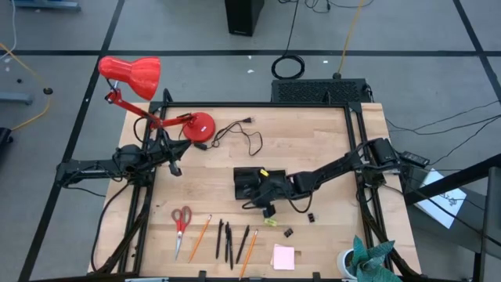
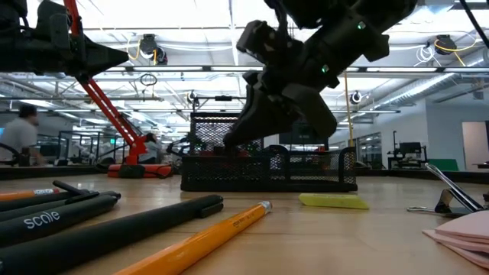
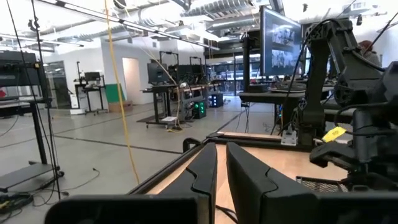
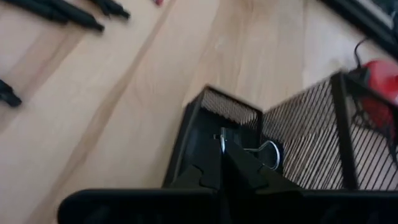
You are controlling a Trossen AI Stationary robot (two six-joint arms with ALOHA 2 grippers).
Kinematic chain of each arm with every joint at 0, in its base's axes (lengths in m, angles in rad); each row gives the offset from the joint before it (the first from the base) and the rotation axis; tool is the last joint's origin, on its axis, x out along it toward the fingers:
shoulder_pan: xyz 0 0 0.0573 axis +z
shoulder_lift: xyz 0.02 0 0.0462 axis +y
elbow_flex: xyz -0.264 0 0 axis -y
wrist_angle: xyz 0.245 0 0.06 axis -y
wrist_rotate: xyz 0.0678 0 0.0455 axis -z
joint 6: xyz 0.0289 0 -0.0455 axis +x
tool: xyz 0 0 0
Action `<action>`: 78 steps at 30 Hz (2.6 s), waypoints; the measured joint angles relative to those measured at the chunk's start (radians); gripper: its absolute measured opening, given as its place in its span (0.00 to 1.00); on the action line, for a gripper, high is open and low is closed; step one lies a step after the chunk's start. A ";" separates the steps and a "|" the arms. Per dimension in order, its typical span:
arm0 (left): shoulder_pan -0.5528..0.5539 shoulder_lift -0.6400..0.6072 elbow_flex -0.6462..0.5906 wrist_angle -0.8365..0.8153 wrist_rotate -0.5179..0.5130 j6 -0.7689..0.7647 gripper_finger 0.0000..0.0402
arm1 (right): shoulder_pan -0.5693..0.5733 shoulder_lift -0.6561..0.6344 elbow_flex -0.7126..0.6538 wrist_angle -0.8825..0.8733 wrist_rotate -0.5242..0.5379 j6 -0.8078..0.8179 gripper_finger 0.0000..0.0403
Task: Pick and place office supplies into organizer
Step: Put the black binder clip into the desk organizer
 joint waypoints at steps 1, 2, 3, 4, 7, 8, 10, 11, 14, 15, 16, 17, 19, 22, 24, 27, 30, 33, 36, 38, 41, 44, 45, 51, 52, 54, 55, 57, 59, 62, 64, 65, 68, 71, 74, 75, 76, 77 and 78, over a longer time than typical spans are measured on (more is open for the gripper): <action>0.000 0.000 0.000 0.000 0.000 0.001 0.10 | -0.003 0.000 0.000 -0.007 0.000 0.001 0.00; 0.000 0.000 0.000 0.000 0.000 0.001 0.10 | -0.004 0.000 0.000 -0.007 -0.001 0.001 0.00; 0.000 0.000 0.000 0.000 0.000 0.001 0.10 | -0.005 0.000 0.000 -0.004 -0.001 0.002 0.00; 0.000 0.000 0.000 0.000 0.000 0.001 0.10 | -0.005 0.000 0.000 -0.004 -0.001 0.002 0.00; 0.000 0.000 0.000 0.000 0.000 0.000 0.10 | -0.005 0.000 0.000 -0.009 -0.003 0.005 0.00; 0.000 0.000 0.000 0.000 0.000 0.000 0.10 | -0.005 0.000 0.000 -0.012 -0.004 0.010 0.00; 0.000 0.000 0.000 0.000 0.000 0.000 0.10 | -0.005 0.000 0.000 -0.016 -0.009 0.019 0.00; 0.000 0.000 0.000 0.000 0.000 0.000 0.10 | -0.005 0.000 0.000 -0.017 -0.011 0.027 0.01; 0.000 0.000 0.000 0.000 0.000 0.000 0.10 | -0.010 0.000 0.000 -0.019 -0.055 0.047 0.04; 0.000 0.000 0.000 0.000 0.000 -0.001 0.10 | -0.013 0.000 0.000 -0.024 -0.083 0.047 0.05; 0.000 0.000 0.000 0.000 0.000 -0.001 0.10 | -0.017 0.000 0.000 -0.031 -0.103 0.051 0.05; 0.000 0.000 0.000 0.000 0.000 -0.001 0.10 | -0.019 0.000 0.000 -0.037 -0.110 0.055 0.05; 0.000 0.000 0.000 0.000 0.000 -0.001 0.10 | -0.024 0.000 0.000 -0.050 -0.108 0.061 0.03; 0.000 0.000 0.000 0.001 0.000 -0.001 0.10 | -0.027 0.000 0.000 -0.052 -0.107 0.061 0.00; 0.000 0.000 0.000 0.001 0.000 -0.001 0.10 | -0.027 0.000 0.000 -0.047 -0.106 0.057 0.01; 0.000 0.000 0.000 0.001 0.000 -0.001 0.10 | -0.026 -0.005 0.000 -0.035 -0.074 0.049 0.06; 0.000 0.000 0.000 0.001 0.000 -0.001 0.10 | -0.016 -0.026 0.000 -0.035 -0.008 0.043 0.13; 0.000 0.000 0.000 0.002 0.000 -0.001 0.10 | -0.007 -0.050 0.000 -0.049 0.040 0.043 0.21; 0.000 0.000 0.000 0.002 0.000 -0.008 0.10 | 0.005 -0.087 0.000 -0.064 0.055 0.045 0.30; 0.000 0.000 0.000 0.002 -0.001 -0.013 0.10 | 0.018 -0.127 0.000 -0.096 0.053 0.055 0.34; 0.000 0.000 0.000 0.001 -0.001 -0.013 0.10 | 0.050 -0.206 0.000 -0.210 0.008 0.074 0.39; 0.000 0.000 0.000 0.000 0.000 -0.013 0.10 | 0.078 -0.279 0.000 -0.341 -0.155 0.125 0.41; 0.000 0.000 0.000 0.000 0.000 -0.013 0.10 | 0.085 -0.297 0.000 -0.374 -0.227 0.151 0.41; 0.000 0.000 0.000 -0.001 0.000 -0.010 0.10 | 0.151 -0.288 -0.013 -0.464 -0.375 0.233 0.39; 0.000 0.000 0.000 -0.002 0.000 -0.010 0.10 | 0.161 -0.275 -0.025 -0.454 -0.378 0.233 0.39; 0.000 0.000 0.000 -0.001 0.000 -0.012 0.10 | 0.171 -0.251 -0.050 -0.429 -0.396 0.237 0.39; 0.000 0.000 0.000 -0.001 0.000 -0.013 0.10 | 0.172 -0.243 -0.064 -0.411 -0.396 0.245 0.39; 0.000 0.000 0.000 -0.001 0.000 -0.013 0.10 | 0.171 -0.234 -0.089 -0.388 -0.396 0.272 0.40; 0.000 0.000 0.000 -0.003 0.000 -0.014 0.10 | 0.170 -0.233 -0.116 -0.371 -0.396 0.299 0.40; 0.000 0.000 0.000 -0.009 0.000 -0.011 0.10 | 0.167 -0.234 -0.160 -0.328 -0.460 0.327 0.42; 0.000 0.000 0.000 -0.017 0.000 -0.010 0.10 | 0.167 -0.237 -0.174 -0.315 -0.501 0.348 0.42; 0.000 0.000 0.000 -0.019 0.000 -0.010 0.10 | 0.168 -0.238 -0.179 -0.307 -0.507 0.359 0.42; 0.000 0.000 0.000 -0.023 0.000 -0.009 0.10 | 0.173 -0.238 -0.193 -0.304 -0.520 0.382 0.41; 0.000 0.000 0.000 -0.023 0.000 -0.009 0.10 | 0.175 -0.238 -0.219 -0.236 -0.523 0.388 0.40; 0.000 0.000 0.000 -0.023 0.000 -0.014 0.10 | 0.174 -0.238 -0.253 -0.164 -0.523 0.403 0.39; 0.000 0.000 0.000 -0.023 0.000 -0.016 0.10 | 0.174 -0.238 -0.264 -0.152 -0.524 0.409 0.38; 0.000 0.000 0.000 -0.023 0.000 -0.017 0.10 | 0.174 -0.238 -0.274 -0.141 -0.524 0.417 0.37; 0.000 0.000 0.000 -0.023 0.000 -0.017 0.10 | 0.174 -0.238 -0.282 -0.132 -0.524 0.425 0.37; 0.000 0.000 0.000 -0.023 0.000 -0.017 0.10 | 0.174 -0.238 -0.289 -0.126 -0.524 0.435 0.36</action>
